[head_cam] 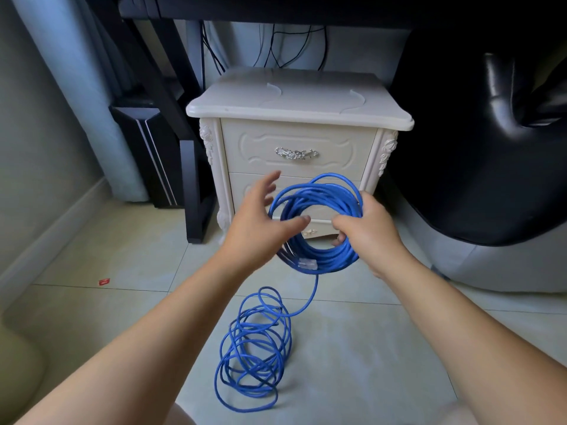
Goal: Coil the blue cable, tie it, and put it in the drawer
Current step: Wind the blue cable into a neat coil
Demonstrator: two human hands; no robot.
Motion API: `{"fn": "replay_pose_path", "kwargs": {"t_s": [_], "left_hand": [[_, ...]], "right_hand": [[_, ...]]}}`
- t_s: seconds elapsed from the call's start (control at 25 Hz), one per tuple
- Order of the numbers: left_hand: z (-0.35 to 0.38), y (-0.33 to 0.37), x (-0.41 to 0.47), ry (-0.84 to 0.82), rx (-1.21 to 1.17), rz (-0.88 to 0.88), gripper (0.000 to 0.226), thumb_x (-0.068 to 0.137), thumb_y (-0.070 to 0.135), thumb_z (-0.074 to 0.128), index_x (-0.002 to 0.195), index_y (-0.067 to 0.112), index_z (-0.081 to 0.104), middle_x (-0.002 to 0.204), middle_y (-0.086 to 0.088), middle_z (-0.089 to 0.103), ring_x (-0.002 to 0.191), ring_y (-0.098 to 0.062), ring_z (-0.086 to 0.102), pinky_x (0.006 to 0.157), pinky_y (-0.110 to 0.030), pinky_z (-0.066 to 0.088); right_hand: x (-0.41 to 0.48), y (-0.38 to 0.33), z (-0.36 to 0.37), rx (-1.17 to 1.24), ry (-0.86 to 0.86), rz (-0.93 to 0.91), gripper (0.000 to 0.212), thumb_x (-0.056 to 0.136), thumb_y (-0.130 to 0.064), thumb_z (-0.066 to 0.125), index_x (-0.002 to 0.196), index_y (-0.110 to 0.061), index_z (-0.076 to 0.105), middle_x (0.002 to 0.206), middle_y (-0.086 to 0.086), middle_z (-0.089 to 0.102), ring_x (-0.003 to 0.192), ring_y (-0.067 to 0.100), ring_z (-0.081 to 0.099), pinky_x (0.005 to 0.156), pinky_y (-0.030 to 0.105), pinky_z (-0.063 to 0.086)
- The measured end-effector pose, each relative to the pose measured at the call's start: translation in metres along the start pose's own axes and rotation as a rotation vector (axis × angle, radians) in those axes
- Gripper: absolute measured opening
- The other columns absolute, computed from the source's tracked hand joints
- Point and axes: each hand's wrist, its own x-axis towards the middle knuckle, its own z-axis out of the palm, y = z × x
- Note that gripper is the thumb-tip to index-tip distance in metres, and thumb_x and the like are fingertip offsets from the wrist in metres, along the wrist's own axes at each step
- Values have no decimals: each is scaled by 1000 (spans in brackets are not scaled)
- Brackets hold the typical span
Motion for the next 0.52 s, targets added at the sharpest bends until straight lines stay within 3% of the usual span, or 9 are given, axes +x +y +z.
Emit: {"fn": "replay_pose_path", "kwargs": {"t_s": [0.08,0.16,0.24,0.36,0.44,0.52], "left_hand": [[-1,1,-1,-8,299,281,87,73,27,81,146,37,34,142,12,41,129,-2,40,102,-17,30],[-1,-2,2,-51,411,419,92,71,21,79,150,33,31,147,8,39,134,-6,37,105,-16,29],[1,-3,2,-129,436,412,92,73,14,75,150,33,30,136,6,49,121,-4,49,96,-14,36],[5,-4,1,-171,364,327,67,79,10,69,136,37,46,92,20,63,80,6,59,70,-11,40],[6,-1,0,-135,282,293,53,80,6,64,124,36,55,85,21,65,75,6,59,65,-11,41],[8,1,1,-127,213,252,56,80,3,61,124,36,57,88,22,67,78,8,60,68,-8,42]], "right_hand": [[-1,-2,-3,-218,-33,-84,24,71,-17,60,94,-22,56,75,-2,62,73,31,64,74,45,56],[-7,-8,-4,-381,-119,-207,26,73,-15,61,95,-27,55,81,-5,63,80,27,62,77,42,54],[-13,-13,-4,-437,-248,-292,32,75,-11,60,101,-29,56,85,-5,65,81,23,61,76,40,53],[-17,-14,-3,-406,-297,-325,45,73,-10,62,112,-34,58,90,-10,65,83,16,61,76,34,52],[-17,-15,-3,-351,-254,-293,51,73,-13,66,116,-39,56,94,-15,64,83,10,61,75,27,49],[-12,-14,-6,-269,-283,-239,52,73,-20,73,117,-38,54,101,-15,64,86,7,64,79,25,50]]}}
